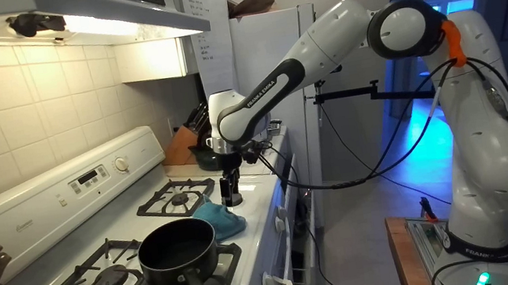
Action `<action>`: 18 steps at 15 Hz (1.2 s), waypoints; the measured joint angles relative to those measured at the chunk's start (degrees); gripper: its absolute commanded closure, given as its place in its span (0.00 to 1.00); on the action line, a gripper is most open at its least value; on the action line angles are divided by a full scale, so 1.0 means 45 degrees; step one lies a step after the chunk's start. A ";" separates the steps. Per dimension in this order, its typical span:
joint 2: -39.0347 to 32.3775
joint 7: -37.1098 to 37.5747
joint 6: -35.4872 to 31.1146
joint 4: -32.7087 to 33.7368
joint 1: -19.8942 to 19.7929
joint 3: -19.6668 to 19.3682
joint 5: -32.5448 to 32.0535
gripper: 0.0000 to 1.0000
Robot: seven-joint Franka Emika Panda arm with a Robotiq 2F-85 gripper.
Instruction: Pick up the blue towel and clean the right bottom plate of the stove
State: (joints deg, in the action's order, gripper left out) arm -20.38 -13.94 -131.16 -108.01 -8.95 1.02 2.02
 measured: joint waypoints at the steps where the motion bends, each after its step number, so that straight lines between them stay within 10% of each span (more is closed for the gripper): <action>1: 0.0233 0.0241 0.0000 -0.0168 0.0069 -0.0076 0.0000 0.00; 18: 0.4026 0.0872 -0.0014 -0.3070 0.1006 -0.0106 0.0366 0.00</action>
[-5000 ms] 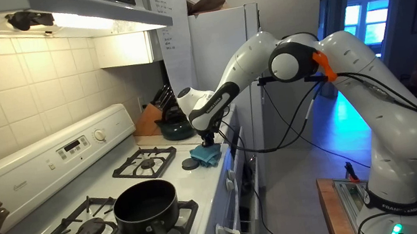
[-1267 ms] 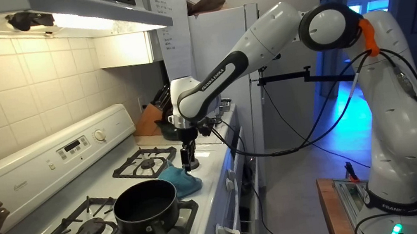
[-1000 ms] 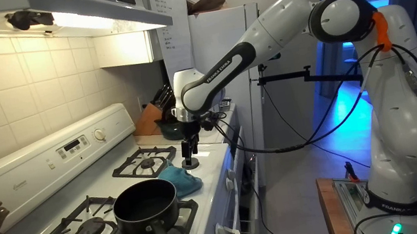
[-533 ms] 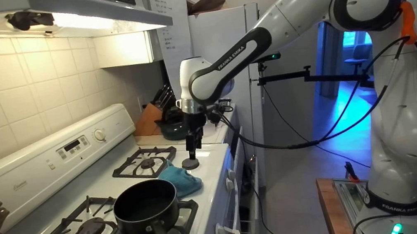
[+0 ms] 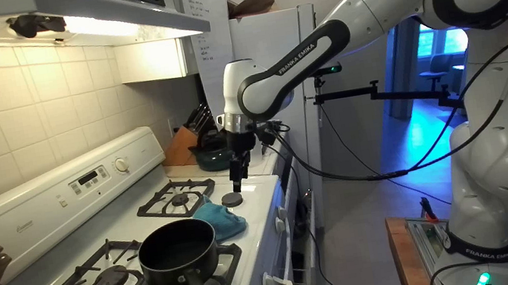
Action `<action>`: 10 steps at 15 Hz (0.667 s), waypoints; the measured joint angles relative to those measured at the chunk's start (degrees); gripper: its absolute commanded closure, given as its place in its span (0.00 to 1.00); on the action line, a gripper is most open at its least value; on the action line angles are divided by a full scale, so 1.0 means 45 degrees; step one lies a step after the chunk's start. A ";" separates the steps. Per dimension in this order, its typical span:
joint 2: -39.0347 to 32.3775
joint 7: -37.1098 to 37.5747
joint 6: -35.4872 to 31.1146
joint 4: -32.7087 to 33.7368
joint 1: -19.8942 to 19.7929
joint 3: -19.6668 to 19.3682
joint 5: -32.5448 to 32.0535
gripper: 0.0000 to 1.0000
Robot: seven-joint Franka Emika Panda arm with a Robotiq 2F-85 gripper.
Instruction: Pick up the blue towel and clean the right bottom plate of the stove
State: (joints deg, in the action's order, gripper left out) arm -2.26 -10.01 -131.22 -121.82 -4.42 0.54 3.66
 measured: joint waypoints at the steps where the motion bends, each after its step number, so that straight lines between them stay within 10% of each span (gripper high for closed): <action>1: 0.0108 0.0051 -0.0057 -0.0106 0.0058 0.0000 0.0000 0.00; 10: 0.0432 0.0266 -0.0812 -0.0702 0.0211 -0.0007 0.0000 0.00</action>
